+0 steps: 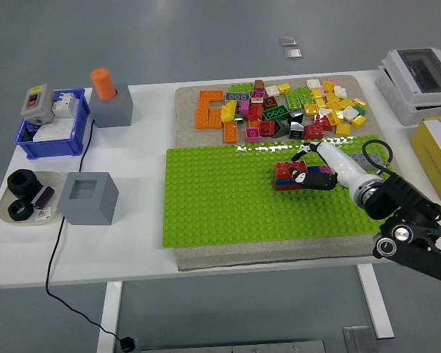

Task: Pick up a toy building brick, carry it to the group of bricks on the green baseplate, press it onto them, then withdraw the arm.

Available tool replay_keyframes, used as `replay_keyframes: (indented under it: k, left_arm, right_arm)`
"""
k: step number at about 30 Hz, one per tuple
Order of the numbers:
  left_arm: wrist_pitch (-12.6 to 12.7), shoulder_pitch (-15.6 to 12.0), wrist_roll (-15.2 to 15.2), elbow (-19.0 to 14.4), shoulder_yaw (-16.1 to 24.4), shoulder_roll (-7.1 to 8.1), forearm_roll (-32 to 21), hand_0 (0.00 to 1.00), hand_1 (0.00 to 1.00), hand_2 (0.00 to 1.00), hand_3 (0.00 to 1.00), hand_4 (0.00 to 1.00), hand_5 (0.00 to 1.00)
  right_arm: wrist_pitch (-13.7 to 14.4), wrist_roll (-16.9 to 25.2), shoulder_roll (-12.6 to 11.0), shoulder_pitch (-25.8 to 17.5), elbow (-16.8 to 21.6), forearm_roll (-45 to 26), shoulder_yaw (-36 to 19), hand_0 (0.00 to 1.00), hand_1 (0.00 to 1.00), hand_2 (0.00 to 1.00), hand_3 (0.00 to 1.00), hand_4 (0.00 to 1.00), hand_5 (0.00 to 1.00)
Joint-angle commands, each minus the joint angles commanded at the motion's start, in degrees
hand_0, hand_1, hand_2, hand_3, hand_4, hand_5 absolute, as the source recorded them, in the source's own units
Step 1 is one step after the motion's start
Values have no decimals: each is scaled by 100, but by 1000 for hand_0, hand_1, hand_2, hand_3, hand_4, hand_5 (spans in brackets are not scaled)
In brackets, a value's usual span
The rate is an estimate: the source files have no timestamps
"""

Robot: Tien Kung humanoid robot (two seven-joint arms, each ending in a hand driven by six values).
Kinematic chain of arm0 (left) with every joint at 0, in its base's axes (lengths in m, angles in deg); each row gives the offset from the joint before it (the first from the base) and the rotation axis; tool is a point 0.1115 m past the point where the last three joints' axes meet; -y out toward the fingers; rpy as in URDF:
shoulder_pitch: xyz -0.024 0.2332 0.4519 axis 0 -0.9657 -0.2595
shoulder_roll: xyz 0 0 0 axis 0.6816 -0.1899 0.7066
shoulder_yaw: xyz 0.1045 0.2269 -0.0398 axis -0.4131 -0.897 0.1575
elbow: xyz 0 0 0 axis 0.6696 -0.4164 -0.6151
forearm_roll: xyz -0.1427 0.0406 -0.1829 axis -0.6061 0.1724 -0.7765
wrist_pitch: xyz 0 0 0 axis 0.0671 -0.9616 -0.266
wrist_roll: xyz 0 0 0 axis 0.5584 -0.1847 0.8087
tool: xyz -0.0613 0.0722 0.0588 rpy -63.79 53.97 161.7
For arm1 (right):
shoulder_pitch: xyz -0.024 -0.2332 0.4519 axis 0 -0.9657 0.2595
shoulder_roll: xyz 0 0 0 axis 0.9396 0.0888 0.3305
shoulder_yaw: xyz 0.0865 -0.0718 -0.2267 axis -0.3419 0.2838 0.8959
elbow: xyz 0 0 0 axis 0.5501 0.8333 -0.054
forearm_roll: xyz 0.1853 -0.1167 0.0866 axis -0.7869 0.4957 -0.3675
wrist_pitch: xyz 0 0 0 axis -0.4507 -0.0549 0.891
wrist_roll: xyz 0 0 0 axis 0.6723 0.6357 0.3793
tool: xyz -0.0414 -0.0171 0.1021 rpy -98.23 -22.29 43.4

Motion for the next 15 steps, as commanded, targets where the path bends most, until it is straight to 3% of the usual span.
replay_keyframes:
  k: [15]
  left_arm:
    - [-2, 7, 16, 5, -29, -15, -39, 826, 866, 800, 660, 853, 542]
  right_arm:
    - [-37, -75, -181, -122, 54, 111, -329, 998, 965, 938, 662, 610, 291]
